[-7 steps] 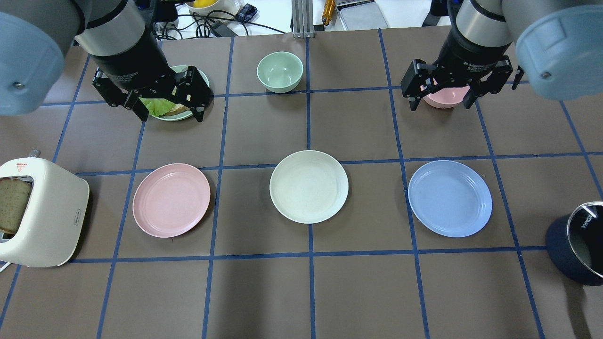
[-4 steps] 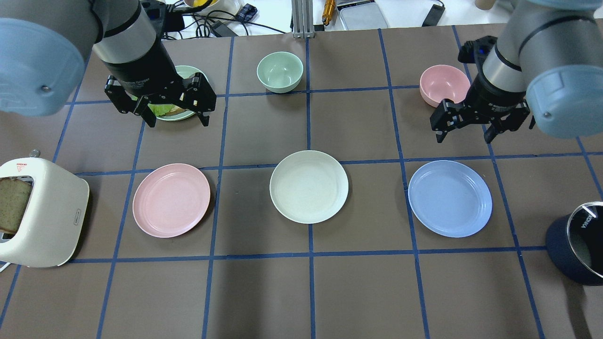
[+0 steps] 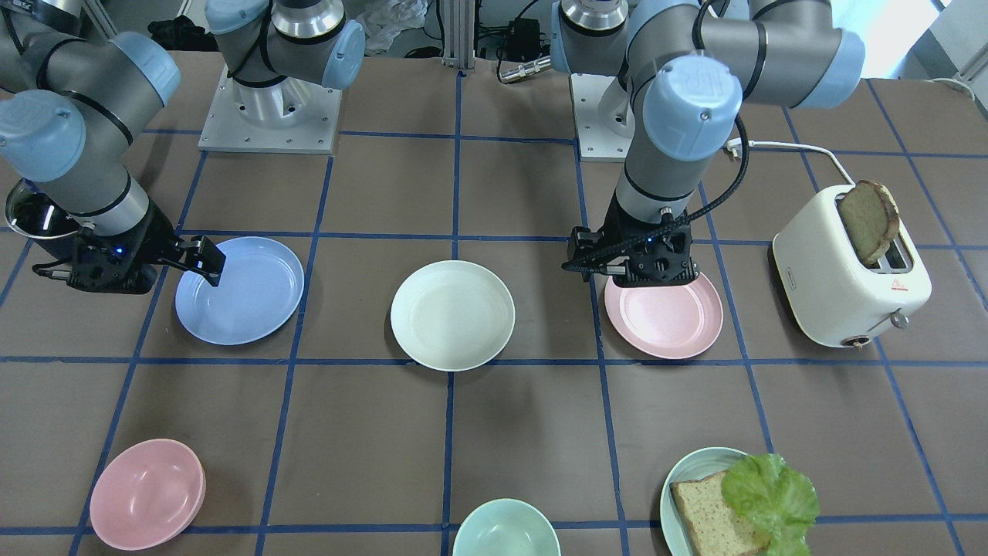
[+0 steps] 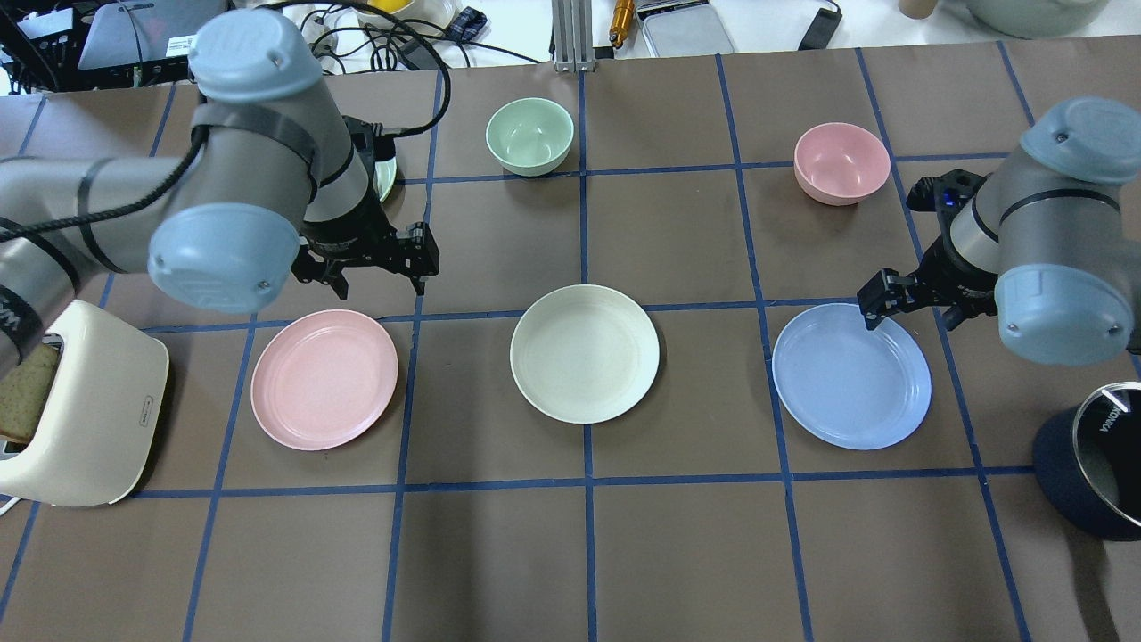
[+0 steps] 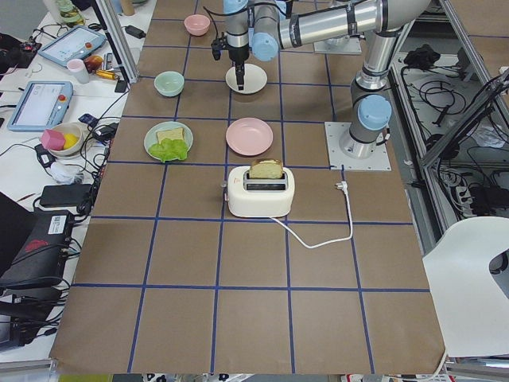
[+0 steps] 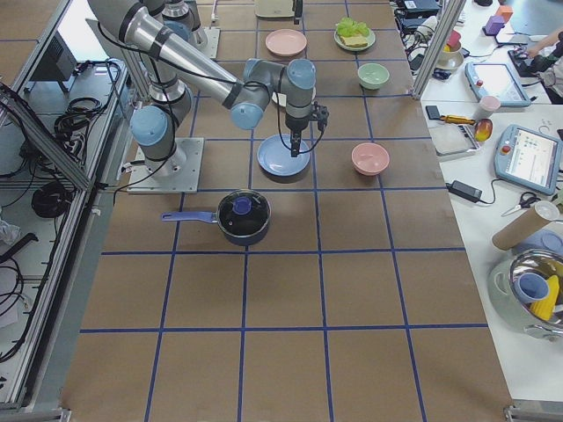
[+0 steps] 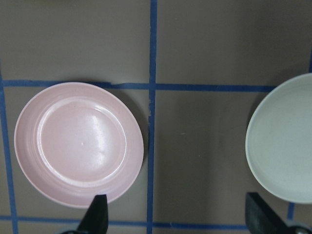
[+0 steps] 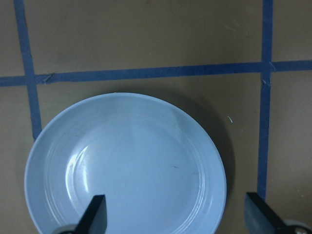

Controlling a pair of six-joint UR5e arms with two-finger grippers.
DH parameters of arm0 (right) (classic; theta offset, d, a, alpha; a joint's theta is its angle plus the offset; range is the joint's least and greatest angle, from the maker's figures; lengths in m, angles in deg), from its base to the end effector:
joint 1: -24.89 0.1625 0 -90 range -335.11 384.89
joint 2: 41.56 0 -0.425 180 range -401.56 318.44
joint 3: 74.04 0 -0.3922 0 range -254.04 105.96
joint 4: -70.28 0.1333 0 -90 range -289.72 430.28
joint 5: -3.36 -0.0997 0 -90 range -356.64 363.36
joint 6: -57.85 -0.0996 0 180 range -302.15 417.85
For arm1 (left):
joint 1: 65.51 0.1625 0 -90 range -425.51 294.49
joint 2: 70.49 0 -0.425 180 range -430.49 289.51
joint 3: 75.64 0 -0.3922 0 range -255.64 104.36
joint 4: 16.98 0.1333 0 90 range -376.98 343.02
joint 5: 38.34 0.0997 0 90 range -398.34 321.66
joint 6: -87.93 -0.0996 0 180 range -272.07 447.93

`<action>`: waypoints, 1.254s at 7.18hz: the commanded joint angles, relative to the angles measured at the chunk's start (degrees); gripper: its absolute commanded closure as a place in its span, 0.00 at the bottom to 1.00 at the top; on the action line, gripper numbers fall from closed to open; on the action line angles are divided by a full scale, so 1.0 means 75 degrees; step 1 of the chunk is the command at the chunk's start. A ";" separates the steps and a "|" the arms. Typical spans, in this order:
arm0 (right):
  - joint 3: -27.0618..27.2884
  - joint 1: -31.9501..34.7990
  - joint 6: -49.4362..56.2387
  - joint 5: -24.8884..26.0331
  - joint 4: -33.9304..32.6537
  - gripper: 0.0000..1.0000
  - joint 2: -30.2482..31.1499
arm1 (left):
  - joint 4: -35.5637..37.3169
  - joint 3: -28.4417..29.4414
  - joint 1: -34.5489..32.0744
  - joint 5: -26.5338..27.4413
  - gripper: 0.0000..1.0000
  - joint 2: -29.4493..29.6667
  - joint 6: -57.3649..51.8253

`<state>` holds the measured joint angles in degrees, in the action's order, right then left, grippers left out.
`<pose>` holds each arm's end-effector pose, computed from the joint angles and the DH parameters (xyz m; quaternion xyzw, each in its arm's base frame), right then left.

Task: Stack three plates with pink and blue
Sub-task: 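Grip the pink plate rim with the left gripper while the right grips the blue plate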

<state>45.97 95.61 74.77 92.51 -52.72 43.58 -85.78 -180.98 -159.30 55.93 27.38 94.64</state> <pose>-0.0227 -0.4732 0.2590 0.0207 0.9996 0.0132 0.0121 -0.1596 -0.5054 0.3262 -0.0248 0.9988 0.0140 0.0387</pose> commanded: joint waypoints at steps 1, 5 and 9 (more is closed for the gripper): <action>0.0146 -0.0531 0.0483 -0.0144 -0.0087 0.00 -0.0217 | 0.0607 -0.0321 0.0025 0.0521 0.45 0.0588 0.0717; 0.0357 -0.1365 0.1326 -0.0860 -0.0146 0.00 -0.0721 | 0.1355 -0.0590 0.0037 0.0497 0.46 0.1269 0.1132; 0.0357 -0.1437 0.1435 -0.0930 -0.0181 0.13 -0.0828 | 0.1521 -0.0953 0.0060 0.0532 0.46 0.1305 0.1693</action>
<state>48.64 84.95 85.46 85.58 -54.03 37.79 -74.67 -187.23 -158.92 59.85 37.19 105.92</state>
